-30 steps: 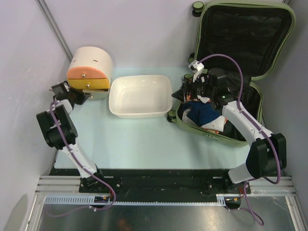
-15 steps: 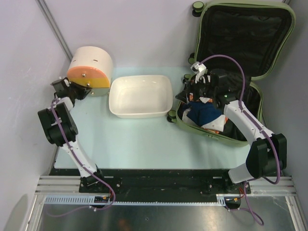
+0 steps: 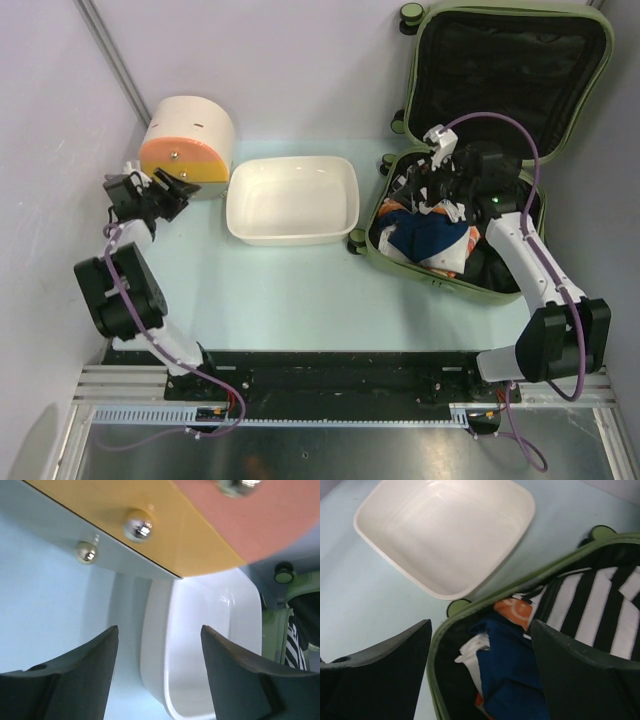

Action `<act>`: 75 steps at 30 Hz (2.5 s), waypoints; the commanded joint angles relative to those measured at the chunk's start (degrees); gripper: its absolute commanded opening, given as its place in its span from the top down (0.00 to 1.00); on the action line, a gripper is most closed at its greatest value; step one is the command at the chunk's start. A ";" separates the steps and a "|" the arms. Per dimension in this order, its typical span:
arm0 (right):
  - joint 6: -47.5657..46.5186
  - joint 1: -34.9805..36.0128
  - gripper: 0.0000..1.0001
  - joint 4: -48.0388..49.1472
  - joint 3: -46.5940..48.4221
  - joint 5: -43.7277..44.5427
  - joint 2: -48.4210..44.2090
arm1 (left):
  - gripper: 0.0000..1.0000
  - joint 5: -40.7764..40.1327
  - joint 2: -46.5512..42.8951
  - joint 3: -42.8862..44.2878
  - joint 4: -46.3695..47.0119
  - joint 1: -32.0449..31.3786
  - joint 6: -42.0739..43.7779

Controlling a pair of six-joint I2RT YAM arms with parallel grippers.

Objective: Open, take out, and arrange the luggage

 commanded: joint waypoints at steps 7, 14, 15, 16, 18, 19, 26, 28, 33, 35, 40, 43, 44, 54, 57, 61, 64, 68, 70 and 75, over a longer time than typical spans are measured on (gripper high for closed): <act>-8.58 -9.20 0.05 -6.39 2.25 3.93 -4.34 | 0.00 -8.37 -27.35 -4.16 -15.45 -9.59 39.50; -14.37 -13.86 0.02 -3.24 2.33 11.57 -0.82 | 0.00 -8.94 -39.41 -1.38 -15.55 -23.41 61.18; -14.38 -14.13 0.02 -2.62 2.68 11.67 0.66 | 0.00 -6.14 -38.45 -0.05 -15.63 -23.85 59.17; -14.03 -14.39 0.04 -2.09 2.86 13.06 1.37 | 0.00 -4.89 -37.66 1.44 -15.63 -23.85 54.88; -11.05 -14.66 0.05 -0.77 3.82 14.48 4.43 | 0.00 -2.60 -34.07 6.19 -16.51 -23.85 51.87; -9.91 -14.75 0.06 -0.51 4.70 14.83 5.32 | 0.00 -1.81 -32.74 7.68 -16.95 -25.51 50.02; -13.14 -16.94 0.09 -3.05 5.67 11.67 10.25 | 0.00 -1.89 -29.65 9.90 -17.74 -32.63 55.36; -14.99 -17.73 0.10 -3.84 5.59 11.06 11.57 | 0.00 -2.42 -29.30 9.63 -18.09 -35.18 57.37; -17.54 -18.44 0.12 -5.25 5.94 8.51 14.21 | 0.00 -3.65 -27.28 10.07 -18.18 -38.53 57.21; -17.54 -18.53 0.13 -6.56 6.20 5.96 15.00 | 0.00 -3.82 -26.58 10.42 -18.27 -39.06 57.12; -18.07 -18.09 0.15 -9.38 6.20 3.32 16.67 | 0.00 -4.09 -25.88 10.77 -18.18 -39.23 57.04; -17.81 -18.17 0.15 -9.03 6.73 2.18 17.64 | 0.00 -3.83 -25.44 10.95 -18.18 -39.32 56.77; -17.63 -18.17 0.14 -9.64 6.90 0.87 18.07 | 0.00 -3.56 -25.17 10.86 -18.27 -39.32 56.51; -16.05 -17.82 0.18 -9.30 8.57 1.99 20.45 | 0.00 -3.21 -24.47 10.69 -18.18 -39.50 55.81; -17.54 -17.47 0.19 -8.42 8.75 4.63 21.24 | 0.00 -3.30 -24.03 11.04 -18.27 -39.59 55.54; -17.55 -16.77 0.31 -6.58 8.93 9.63 21.59 | 0.00 -3.47 -23.85 11.04 -18.18 -39.59 55.28; -15.52 -17.56 0.42 -3.94 9.01 10.61 20.98 | 0.00 -3.21 -23.68 11.04 -18.18 -39.50 55.02; -13.15 -19.66 0.50 -2.35 9.36 8.77 19.58 | 0.00 -2.77 -23.59 10.86 -18.27 -39.59 54.84; -12.01 -20.98 0.51 -1.74 9.54 6.85 19.22 | 0.00 -2.33 -23.50 10.95 -18.27 -39.50 54.75; -11.13 -22.39 0.36 -3.58 11.03 0.69 19.40 | 0.00 -1.63 -22.71 11.48 -18.27 -39.59 54.40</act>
